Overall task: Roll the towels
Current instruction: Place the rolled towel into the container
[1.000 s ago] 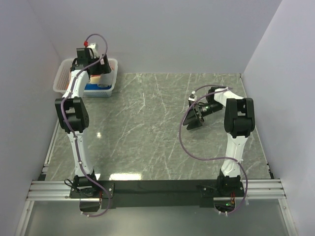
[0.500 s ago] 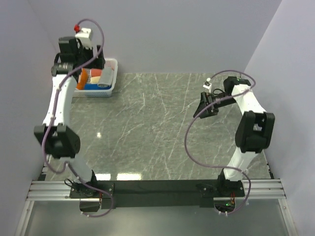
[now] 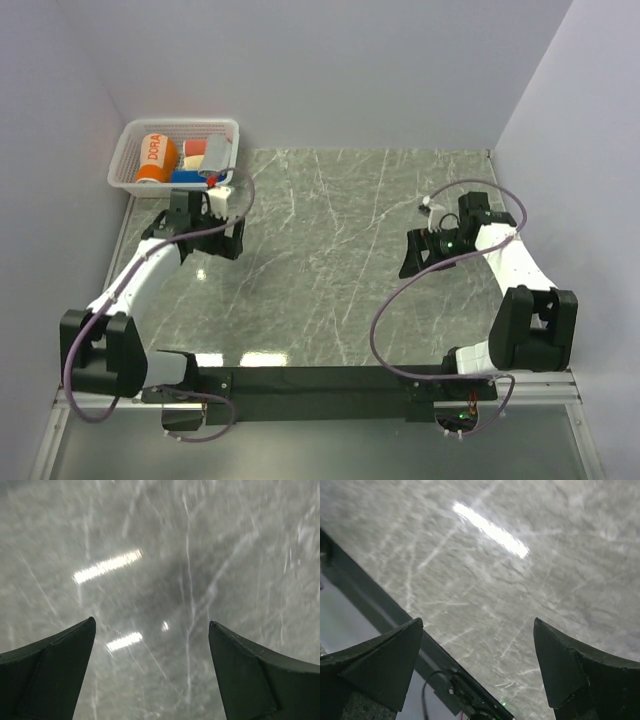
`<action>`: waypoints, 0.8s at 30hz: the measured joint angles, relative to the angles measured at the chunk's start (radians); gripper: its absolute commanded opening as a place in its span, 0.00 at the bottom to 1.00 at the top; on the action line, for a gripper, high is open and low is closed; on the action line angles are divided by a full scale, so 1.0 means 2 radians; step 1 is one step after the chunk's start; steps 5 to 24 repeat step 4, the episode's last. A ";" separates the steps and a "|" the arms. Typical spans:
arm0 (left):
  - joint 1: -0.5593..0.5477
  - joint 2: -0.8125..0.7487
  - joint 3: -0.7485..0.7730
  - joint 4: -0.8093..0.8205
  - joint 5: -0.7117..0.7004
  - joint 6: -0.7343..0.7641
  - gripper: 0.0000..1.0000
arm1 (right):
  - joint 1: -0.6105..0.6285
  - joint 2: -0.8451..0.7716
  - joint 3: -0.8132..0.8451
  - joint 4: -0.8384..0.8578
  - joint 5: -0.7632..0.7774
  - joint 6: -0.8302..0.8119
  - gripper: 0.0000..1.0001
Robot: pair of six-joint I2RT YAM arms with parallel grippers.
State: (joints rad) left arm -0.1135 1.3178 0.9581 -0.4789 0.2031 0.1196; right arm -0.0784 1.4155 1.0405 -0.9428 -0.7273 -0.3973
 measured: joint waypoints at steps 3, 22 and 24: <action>-0.004 -0.033 -0.038 0.002 0.000 0.000 1.00 | 0.000 -0.011 -0.034 0.018 0.021 0.006 0.97; -0.005 -0.044 -0.045 0.004 0.000 0.000 1.00 | 0.000 -0.014 -0.038 0.021 0.026 0.007 0.97; -0.005 -0.044 -0.045 0.004 0.000 0.000 1.00 | 0.000 -0.014 -0.038 0.021 0.026 0.007 0.97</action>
